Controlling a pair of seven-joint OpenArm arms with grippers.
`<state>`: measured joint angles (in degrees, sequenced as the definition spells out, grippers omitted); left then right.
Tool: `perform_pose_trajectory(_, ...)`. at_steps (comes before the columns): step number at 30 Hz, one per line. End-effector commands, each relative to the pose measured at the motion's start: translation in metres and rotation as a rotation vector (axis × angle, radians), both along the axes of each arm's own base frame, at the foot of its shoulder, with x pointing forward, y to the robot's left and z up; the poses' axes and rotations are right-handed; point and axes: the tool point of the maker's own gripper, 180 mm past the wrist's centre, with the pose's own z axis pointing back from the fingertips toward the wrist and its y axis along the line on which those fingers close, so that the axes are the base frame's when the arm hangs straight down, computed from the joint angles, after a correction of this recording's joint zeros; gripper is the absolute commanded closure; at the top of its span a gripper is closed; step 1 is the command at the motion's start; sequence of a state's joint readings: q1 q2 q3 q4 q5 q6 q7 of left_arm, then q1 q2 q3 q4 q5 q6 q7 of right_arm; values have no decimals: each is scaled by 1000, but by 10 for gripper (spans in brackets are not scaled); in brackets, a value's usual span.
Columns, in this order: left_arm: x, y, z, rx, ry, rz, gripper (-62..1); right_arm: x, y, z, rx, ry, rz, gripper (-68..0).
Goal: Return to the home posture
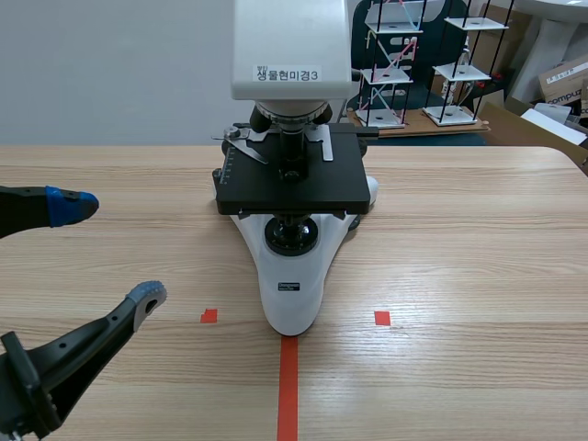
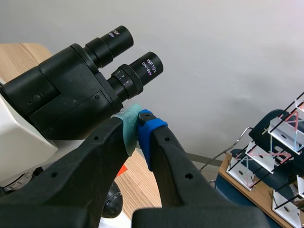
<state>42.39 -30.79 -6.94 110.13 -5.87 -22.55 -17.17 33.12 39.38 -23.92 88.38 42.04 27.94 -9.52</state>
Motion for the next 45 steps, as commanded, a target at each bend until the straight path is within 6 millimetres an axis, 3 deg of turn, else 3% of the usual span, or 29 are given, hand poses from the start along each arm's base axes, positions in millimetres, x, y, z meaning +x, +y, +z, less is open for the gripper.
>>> perform_pose_trajectory(1, -1, -1, 4, -23, -6, 5, -529, 0, 2, 12, 19, -31, 10, -4)
perform_pose_trajectory(27, -1, -1, 3, -23, -6, 5, -529, 0, 1, 11, 1, -40, 3, -4)
perform_pose_trajectory(33, -1, -1, 4, -23, -6, 5, -529, -5, -12, 1, 35, -37, -26, -12)
perform_pose_trajectory(35, -1, -1, 4, -23, -6, 5, -529, -11, -22, -3, 59, -38, -43, -48)
perform_pose_trajectory(40, -1, -1, 3, -23, -6, 5, -529, -36, -41, -7, 54, -61, -82, -255)
perform_pose_trajectory(45, -1, -1, 4, -23, -6, 5, -529, -63, -56, -21, 75, -44, -111, -407)
